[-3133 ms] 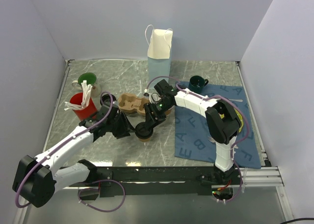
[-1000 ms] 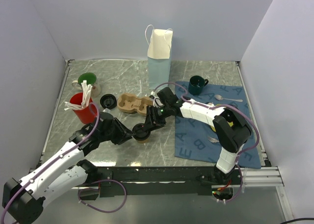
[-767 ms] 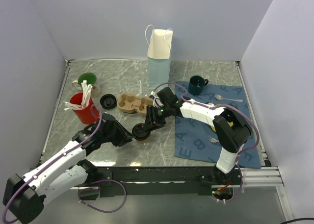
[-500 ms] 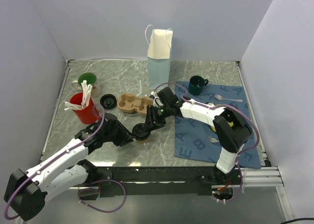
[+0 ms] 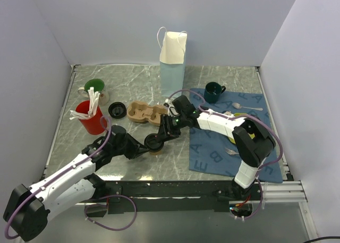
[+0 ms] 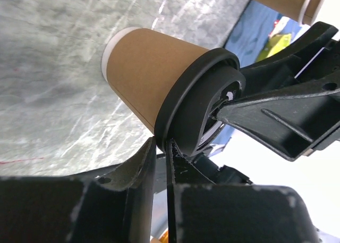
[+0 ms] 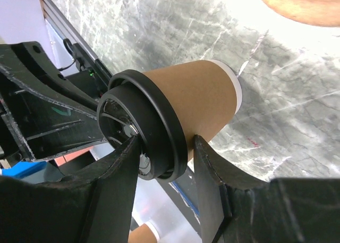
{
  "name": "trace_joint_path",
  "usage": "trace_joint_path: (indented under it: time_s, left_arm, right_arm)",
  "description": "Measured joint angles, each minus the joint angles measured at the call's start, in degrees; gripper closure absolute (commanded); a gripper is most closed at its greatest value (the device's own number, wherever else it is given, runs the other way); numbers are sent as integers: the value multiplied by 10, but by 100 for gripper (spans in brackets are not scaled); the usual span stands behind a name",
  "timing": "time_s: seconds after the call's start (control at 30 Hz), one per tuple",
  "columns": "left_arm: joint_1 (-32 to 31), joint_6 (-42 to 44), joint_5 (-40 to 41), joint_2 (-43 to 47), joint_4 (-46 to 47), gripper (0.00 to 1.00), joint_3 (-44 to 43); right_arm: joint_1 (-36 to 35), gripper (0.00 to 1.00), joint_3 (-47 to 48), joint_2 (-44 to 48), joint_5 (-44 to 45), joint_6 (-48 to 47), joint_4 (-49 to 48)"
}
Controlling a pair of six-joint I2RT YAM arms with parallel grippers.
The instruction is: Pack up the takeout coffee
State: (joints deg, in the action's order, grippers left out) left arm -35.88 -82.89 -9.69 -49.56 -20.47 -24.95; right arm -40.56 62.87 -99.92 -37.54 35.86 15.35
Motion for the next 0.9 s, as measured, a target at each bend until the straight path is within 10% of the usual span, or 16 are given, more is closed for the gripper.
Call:
trace_joint_path:
  time_s: [0.43,0.7,0.9]
  left_arm:
    - [-19,-38,-19,-23,70,88,30]
    - [-41,-41,1,-31,68,53,18]
    - [-56,26,72,-34,-109,41,-81]
  right_arm:
    - [12,63,-32,15,-2,-8,-43]
    - [16,61,-26,14,-5,-33,-37]
    - [12,51,-2,2,-14,-41,-5]
